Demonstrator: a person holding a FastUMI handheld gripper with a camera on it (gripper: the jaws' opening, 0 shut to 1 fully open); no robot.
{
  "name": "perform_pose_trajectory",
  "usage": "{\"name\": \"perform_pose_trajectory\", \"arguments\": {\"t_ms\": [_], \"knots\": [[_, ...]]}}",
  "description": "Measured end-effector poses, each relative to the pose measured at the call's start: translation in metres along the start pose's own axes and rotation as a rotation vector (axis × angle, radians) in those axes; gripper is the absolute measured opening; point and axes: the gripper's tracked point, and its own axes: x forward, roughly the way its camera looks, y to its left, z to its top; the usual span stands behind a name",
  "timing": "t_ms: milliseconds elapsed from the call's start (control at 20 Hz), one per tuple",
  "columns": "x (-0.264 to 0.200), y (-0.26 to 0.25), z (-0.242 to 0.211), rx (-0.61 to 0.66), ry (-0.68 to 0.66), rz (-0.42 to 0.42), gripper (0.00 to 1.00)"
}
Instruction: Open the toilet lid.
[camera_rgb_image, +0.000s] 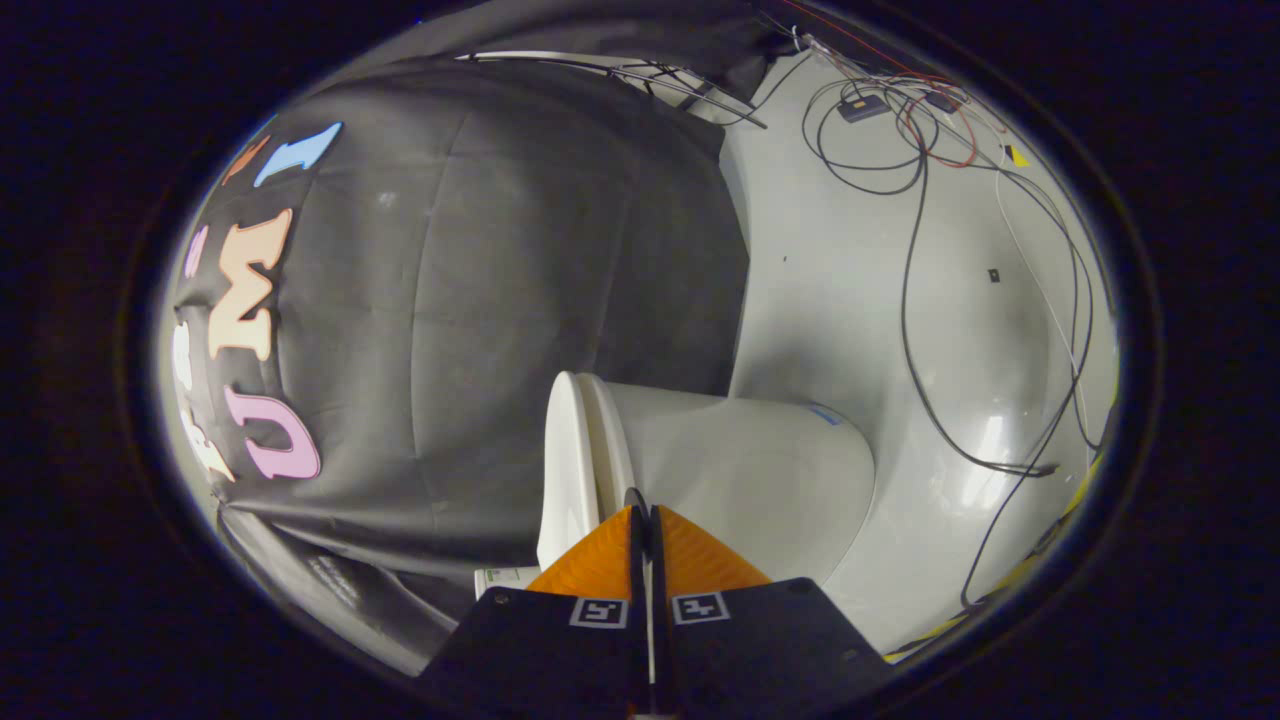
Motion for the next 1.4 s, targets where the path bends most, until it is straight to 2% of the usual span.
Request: {"name": "perform_pose_trajectory", "arguments": {"t_ms": [150, 350, 550, 650, 800, 1100, 1400], "knots": [[-0.003, 0.002, -0.001, -0.058, 0.018, -0.009, 0.01], [-0.004, 0.008, 0.000, -0.073, -0.003, -0.017, 0.01], [-0.002, 0.019, -0.006, -0.154, -0.051, -0.091, 0.00], [-0.011, 0.039, -0.004, -0.147, -0.057, -0.060, 0.00], [-0.015, 0.073, -0.011, -0.134, -0.095, 0.032, 0.00], [-0.037, 0.150, -0.042, -0.262, -0.170, 0.061, 0.00], [-0.055, 0.224, -0.097, -0.416, -0.232, 0.046, 0.00]]}}
